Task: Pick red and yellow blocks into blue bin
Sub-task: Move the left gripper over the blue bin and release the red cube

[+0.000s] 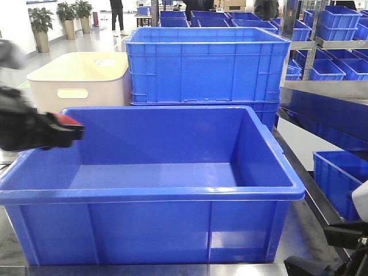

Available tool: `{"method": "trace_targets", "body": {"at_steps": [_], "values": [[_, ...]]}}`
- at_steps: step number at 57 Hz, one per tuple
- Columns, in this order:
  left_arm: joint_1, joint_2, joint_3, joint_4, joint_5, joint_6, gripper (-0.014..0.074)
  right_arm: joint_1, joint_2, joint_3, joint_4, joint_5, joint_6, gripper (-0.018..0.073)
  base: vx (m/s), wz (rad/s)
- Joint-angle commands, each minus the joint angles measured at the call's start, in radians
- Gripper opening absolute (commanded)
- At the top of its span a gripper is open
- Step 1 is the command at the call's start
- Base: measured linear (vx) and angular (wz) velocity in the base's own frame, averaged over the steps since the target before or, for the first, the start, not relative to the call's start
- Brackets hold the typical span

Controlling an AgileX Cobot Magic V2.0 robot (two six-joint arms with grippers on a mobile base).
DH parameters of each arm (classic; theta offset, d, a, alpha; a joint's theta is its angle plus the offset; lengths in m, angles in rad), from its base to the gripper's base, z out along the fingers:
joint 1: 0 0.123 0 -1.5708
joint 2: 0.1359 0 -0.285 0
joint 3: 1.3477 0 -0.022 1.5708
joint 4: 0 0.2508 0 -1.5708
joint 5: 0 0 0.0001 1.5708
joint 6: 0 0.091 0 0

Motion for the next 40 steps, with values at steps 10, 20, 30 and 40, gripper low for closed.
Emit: {"method": "trace_targets", "body": {"at_steps": [10, 20, 30, 40], "values": [[-0.003, 0.211, -0.183, -0.037, -0.017, 0.013, 0.0487, 0.000, -0.010, -0.029, 0.007, -0.093, -0.010, 0.0531, 0.00, 0.00], [-0.003, 0.267, -0.192, -0.035, -0.014, 0.012, 0.0646, 0.000, -0.010, -0.029, 0.006, -0.093, -0.010, 0.0531, 0.00, 0.00], [-0.002, 0.246, -0.192, -0.033, 0.008, 0.012, 0.0684, 0.000, -0.010, -0.029, 0.007, -0.094, -0.010, 0.0531, 0.00, 0.00], [-0.002, 0.141, -0.192, -0.025, 0.077, 0.009, 0.0677, 0.000, -0.010, -0.029, 0.007, -0.094, -0.010, 0.0531, 0.00, 0.00]]}}
